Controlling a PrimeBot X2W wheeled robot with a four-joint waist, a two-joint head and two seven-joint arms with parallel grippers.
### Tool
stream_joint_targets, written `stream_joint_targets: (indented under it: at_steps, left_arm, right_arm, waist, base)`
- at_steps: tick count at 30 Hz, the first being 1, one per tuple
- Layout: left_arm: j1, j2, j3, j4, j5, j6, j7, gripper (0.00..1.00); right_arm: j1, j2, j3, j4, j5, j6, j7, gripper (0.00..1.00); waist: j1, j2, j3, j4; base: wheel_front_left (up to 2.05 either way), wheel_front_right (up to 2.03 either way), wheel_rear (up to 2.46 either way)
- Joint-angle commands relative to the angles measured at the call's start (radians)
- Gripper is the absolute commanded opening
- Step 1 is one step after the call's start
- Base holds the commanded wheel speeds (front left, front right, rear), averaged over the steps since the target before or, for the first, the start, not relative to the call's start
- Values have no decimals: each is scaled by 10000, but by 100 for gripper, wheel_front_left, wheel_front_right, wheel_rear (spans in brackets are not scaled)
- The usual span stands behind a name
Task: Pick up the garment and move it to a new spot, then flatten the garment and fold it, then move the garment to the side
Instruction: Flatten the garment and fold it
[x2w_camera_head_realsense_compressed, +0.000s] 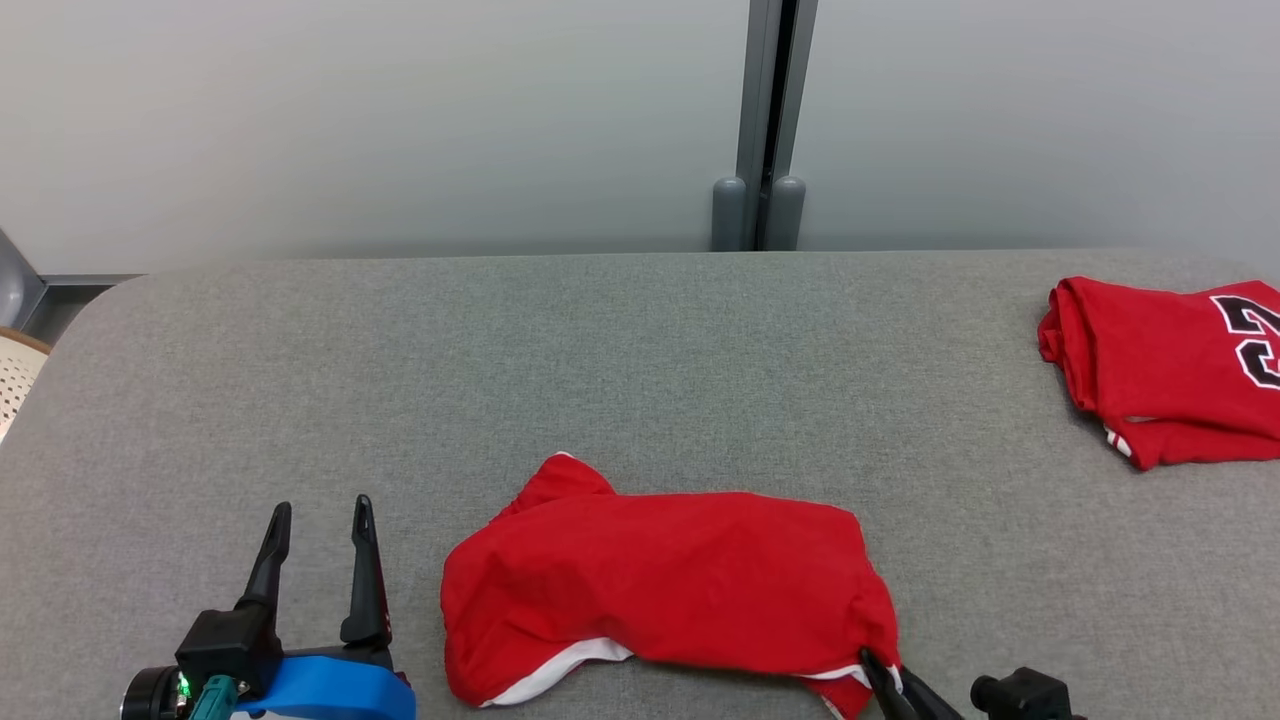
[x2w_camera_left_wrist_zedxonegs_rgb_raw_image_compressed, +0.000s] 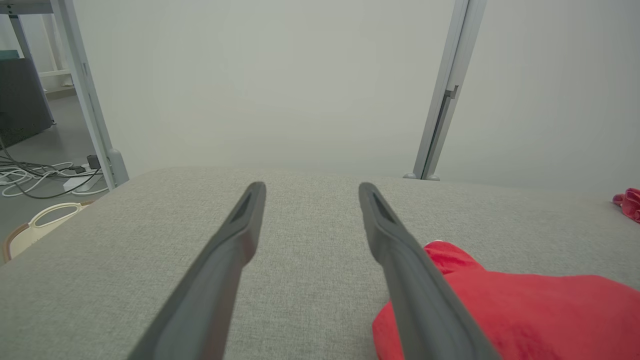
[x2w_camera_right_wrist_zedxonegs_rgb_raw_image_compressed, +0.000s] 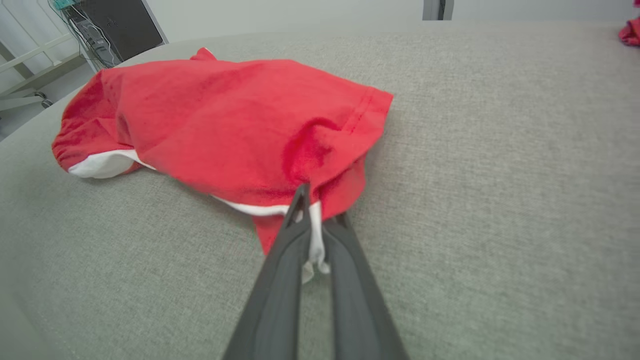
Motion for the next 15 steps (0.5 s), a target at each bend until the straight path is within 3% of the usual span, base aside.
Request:
stream_joint_targets:
  at_steps: [1, 15]
  left_arm:
    - [5, -7, -50, -12, -32, 58, -28, 100]
    - [137, -7, -24, -14, 24, 27, -28, 100]
  right_arm:
    - [121, 46, -181, -104, 97, 1, -7, 100]
    - [-8, 411, -2023, -1482, -515, 1, -6, 100]
  waist:
    - [1, 0, 6, -20]
    - [1, 0, -76, -19]
  base:
    - [0, 0, 0]
    - [0, 0, 0]
